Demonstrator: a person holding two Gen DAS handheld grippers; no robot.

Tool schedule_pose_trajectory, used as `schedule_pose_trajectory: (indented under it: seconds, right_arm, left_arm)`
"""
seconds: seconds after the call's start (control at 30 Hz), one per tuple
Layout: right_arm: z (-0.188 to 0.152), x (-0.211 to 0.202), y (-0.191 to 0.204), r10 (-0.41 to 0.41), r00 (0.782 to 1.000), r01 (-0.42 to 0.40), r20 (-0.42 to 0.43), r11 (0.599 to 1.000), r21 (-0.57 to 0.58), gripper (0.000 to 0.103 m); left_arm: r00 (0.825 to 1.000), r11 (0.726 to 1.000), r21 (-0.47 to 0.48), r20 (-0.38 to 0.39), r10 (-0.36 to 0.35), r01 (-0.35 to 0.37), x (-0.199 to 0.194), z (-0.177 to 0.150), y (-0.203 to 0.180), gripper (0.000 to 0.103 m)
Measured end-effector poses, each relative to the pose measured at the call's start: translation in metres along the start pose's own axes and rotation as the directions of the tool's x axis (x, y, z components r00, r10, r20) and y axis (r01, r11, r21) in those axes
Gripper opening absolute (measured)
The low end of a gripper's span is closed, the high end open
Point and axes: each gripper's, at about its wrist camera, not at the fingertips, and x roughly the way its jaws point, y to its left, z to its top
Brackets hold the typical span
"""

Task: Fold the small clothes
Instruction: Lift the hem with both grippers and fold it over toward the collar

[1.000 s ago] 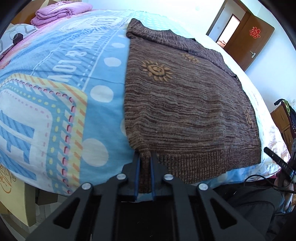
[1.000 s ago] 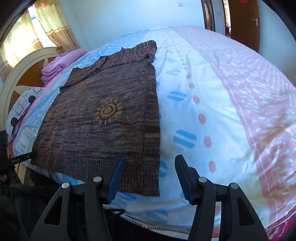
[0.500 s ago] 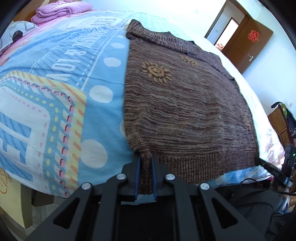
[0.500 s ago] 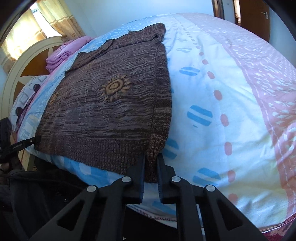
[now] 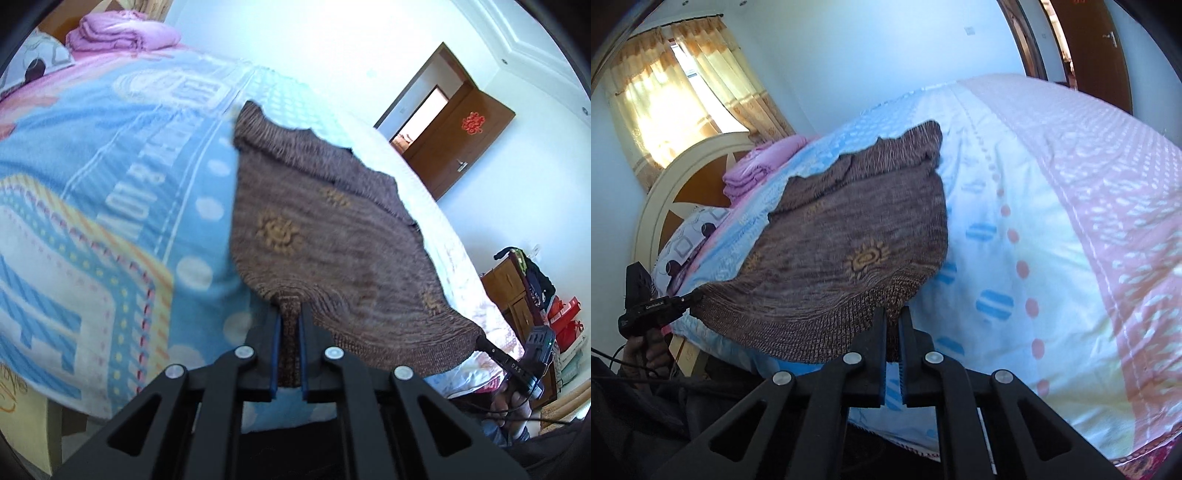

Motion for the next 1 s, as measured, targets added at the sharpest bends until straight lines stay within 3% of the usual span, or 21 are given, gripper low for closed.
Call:
schedule_pose_trajectory:
  seconds: [0.37, 0.7, 1.0]
  right_arm:
    - [0.047, -0.010, 0.020, -0.022, 0.992, 0.030, 0.122, 0.997, -0.066, 0.004]
    - [0.100, -0.003, 0.027, -0.030, 0.974, 0.049, 0.227, 0.996, -0.078, 0.004]
    - [0.150, 0.002, 0.041, -0.039, 0.955, 0.070, 0.293, 0.993, -0.098, 0.004]
  left_arm:
    - [0.995, 0.998, 0.016, 0.085, -0.054, 0.053, -0.002, 0.043, -0.009, 0.008]
    - [0.986, 0.996, 0.006, 0.145, -0.085, 0.085, 0.004, 0.091, -0.013, 0.008]
    - [0.975, 0.995, 0.050, 0.203, -0.092, 0.084, 0.008, 0.135, -0.030, 0.008]
